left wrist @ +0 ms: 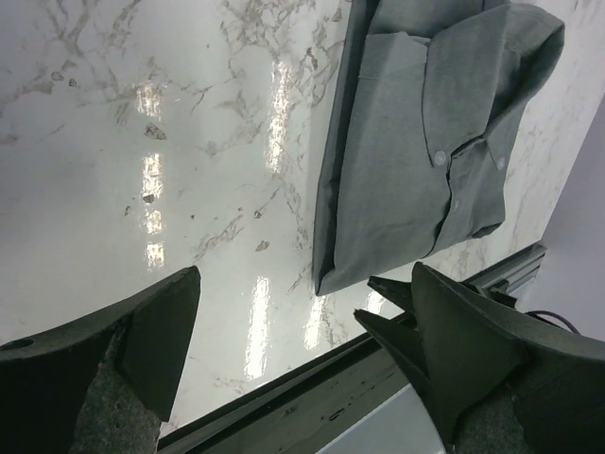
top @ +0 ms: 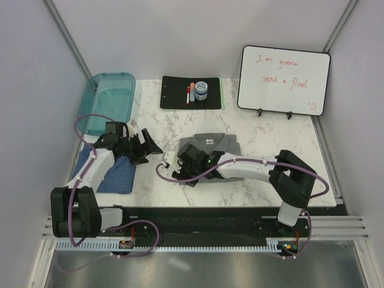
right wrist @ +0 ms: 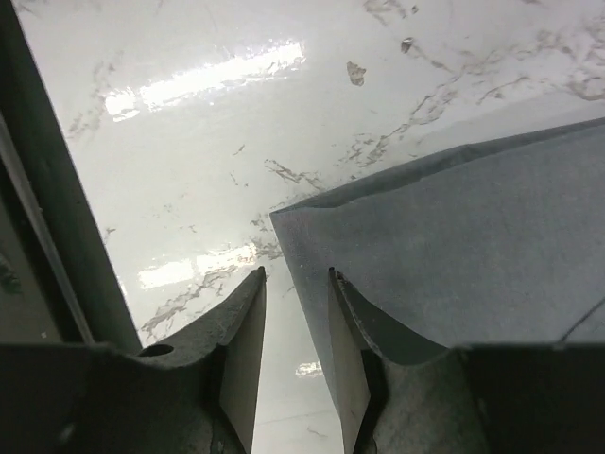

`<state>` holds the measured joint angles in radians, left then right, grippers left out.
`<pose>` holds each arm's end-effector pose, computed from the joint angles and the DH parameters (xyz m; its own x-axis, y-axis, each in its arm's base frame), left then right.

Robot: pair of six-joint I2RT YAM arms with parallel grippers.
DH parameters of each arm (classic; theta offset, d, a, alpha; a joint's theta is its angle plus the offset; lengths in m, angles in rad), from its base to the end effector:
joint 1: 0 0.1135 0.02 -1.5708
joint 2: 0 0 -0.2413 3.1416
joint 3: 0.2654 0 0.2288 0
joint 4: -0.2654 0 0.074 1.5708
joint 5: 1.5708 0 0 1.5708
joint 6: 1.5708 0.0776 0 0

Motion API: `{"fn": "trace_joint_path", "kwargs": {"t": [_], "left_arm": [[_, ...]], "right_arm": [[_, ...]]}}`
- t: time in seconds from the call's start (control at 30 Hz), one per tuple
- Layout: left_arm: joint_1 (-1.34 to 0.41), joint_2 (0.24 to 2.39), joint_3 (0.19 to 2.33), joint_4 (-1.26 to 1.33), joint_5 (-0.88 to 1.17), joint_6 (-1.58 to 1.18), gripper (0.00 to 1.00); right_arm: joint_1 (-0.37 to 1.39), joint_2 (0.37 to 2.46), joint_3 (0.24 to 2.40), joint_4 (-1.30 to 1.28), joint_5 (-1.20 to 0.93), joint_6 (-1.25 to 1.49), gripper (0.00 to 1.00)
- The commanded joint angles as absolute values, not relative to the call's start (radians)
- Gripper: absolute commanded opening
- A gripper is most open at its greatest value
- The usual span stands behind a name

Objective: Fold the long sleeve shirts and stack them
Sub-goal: Fold the shirt, then neatly place the folded shirt to the corner

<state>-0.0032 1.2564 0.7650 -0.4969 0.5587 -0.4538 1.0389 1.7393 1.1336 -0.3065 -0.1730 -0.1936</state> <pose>0.2451 -0.0419 0.1750 -0.8796 -0.3689 -0.3004 -0.1015 0.7625 -0.6390 0.1752 0.3241 0.1560 -0.2200 -0.7475 -0.6268 -0.9627 0.2700 0.0158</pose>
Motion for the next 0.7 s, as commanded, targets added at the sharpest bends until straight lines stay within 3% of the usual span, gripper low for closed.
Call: {"fn": "trace_joint_path", "kwargs": {"t": [0.0,0.33,0.43,0.53,0.67], "left_arm": [[-0.006,1.279,0.764,-0.499,0.506,-0.492,0.99],[-0.035,1.321,0.762,-0.485,0.495,-0.512,0.99],[-0.051,1.347,0.750,-0.472,0.520,-0.518,0.99],[-0.081,1.385,0.733,-0.430,0.570,-0.520,0.98],[-0.103,1.442,0.680,-0.210,0.771,-0.612,0.96]], "right_arm": [[1.071,1.805,1.169,-0.204,-0.032,-0.233,0.41],[1.097,1.910,1.177,-0.186,-0.041,-0.241,0.42],[1.092,1.908,1.147,-0.164,-0.037,-0.242,0.29],[1.091,1.820,1.126,-0.158,-0.057,-0.242,0.02],[1.065,1.769,1.152,-0.198,-0.083,-0.242,0.00]]}}
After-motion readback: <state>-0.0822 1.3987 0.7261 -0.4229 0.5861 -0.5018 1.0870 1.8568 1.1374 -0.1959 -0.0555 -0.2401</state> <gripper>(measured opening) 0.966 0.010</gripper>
